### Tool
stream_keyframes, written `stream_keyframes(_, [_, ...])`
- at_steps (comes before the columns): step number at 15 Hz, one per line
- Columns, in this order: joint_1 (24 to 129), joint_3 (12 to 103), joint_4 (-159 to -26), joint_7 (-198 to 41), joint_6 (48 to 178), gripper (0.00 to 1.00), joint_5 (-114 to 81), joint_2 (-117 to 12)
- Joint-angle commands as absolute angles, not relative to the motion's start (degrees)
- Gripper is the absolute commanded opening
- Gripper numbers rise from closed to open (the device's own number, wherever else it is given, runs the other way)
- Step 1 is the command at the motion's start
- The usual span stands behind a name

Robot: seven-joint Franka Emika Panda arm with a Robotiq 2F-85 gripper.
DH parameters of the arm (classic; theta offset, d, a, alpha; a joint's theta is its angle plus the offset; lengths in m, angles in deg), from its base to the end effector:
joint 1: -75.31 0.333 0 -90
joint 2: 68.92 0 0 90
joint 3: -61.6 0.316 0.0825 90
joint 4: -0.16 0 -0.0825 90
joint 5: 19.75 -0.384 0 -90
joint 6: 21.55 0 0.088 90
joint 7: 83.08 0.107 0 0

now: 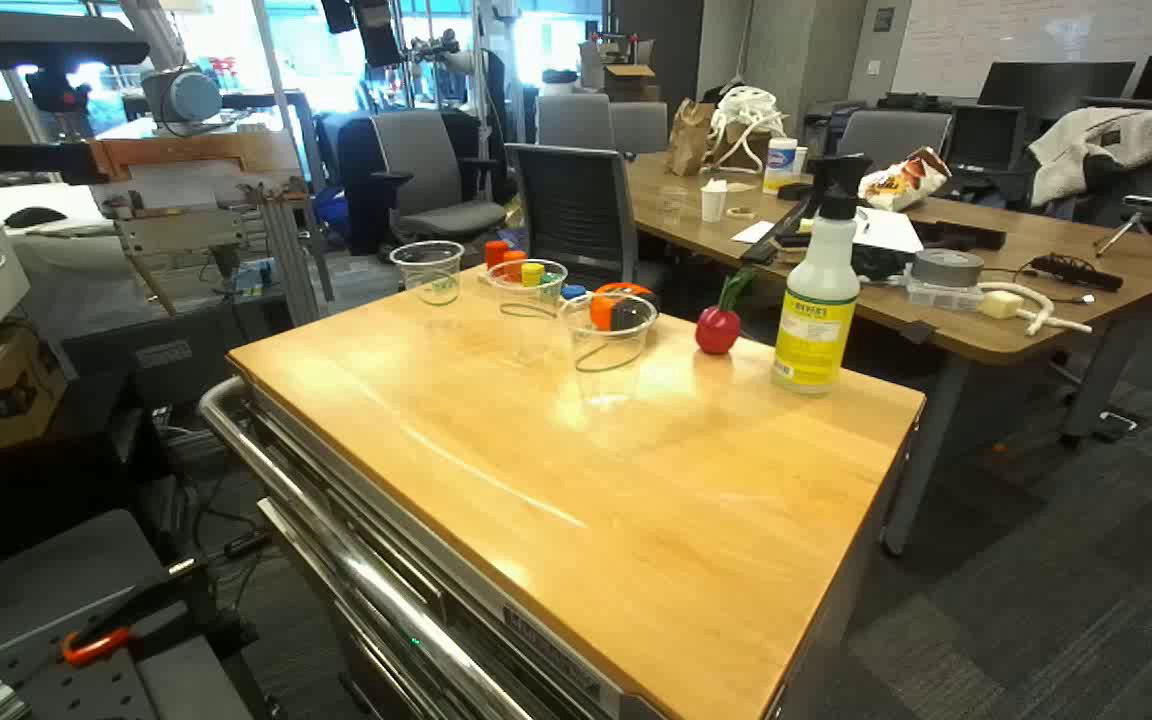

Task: Stack up the cups

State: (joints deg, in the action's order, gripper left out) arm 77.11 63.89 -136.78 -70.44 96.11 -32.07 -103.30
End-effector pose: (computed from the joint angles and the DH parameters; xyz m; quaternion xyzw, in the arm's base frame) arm 0.3937 0.0420 0.5578 -0.9809 0.1123 -0.1168 0.1073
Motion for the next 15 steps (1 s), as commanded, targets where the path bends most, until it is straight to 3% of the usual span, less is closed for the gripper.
stream_keyframes(1, [76.7,64.2,-136.4,-70.6,96.1,1.00,-32.3,-103.3])
stream_keyframes(9, [76.6,64.4,-136.0,-70.2,95.8,1.00,-32.3,-103.9])
stream_keyframes(15, [77.1,65.7,-132.3,-68.7,94.9,1.00,-32.3,-97.1])
